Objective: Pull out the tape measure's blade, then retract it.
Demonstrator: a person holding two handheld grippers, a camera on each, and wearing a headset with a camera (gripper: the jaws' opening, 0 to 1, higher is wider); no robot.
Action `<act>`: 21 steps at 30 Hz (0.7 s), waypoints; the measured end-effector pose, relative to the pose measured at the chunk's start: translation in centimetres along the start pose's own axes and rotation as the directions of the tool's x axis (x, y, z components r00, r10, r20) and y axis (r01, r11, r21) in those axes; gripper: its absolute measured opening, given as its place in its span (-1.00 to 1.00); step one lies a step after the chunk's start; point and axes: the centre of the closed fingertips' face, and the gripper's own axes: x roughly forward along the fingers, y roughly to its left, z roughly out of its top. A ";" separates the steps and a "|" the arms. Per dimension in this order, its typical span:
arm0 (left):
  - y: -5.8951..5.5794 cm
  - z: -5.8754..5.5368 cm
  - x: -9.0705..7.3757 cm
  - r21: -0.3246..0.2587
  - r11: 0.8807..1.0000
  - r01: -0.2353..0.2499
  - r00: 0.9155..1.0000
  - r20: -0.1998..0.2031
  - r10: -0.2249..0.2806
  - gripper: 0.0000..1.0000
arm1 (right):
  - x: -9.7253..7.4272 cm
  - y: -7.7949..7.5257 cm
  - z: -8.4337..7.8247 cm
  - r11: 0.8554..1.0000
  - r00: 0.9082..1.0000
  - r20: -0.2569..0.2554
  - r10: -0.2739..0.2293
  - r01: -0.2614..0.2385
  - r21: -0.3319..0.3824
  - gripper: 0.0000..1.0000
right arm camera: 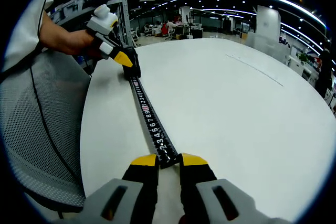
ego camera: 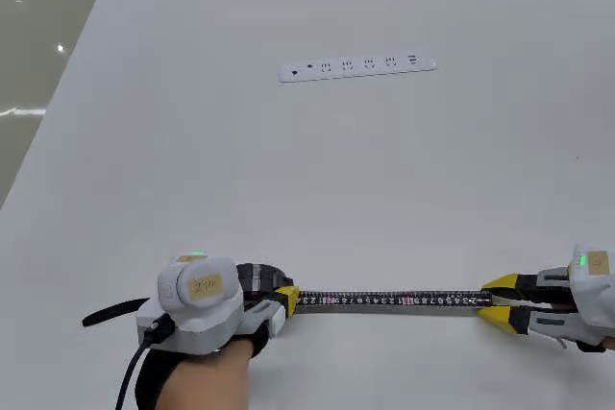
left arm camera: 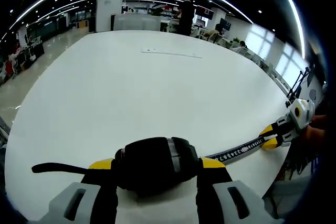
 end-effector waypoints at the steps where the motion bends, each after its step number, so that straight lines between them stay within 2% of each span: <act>1: 0.0 0.0 0.0 0.001 1.000 0.000 1.000 0.000 0.000 0.14 | 0.2 0.0 0.2 1.000 1.000 0.001 0.002 -0.002 0.003 -0.73; 21: 0.0 0.0 -0.1 -0.004 1.000 0.009 1.000 0.004 -0.009 0.14 | 3.3 1.6 2.5 0.998 0.997 0.048 0.066 -0.066 -0.006 -0.74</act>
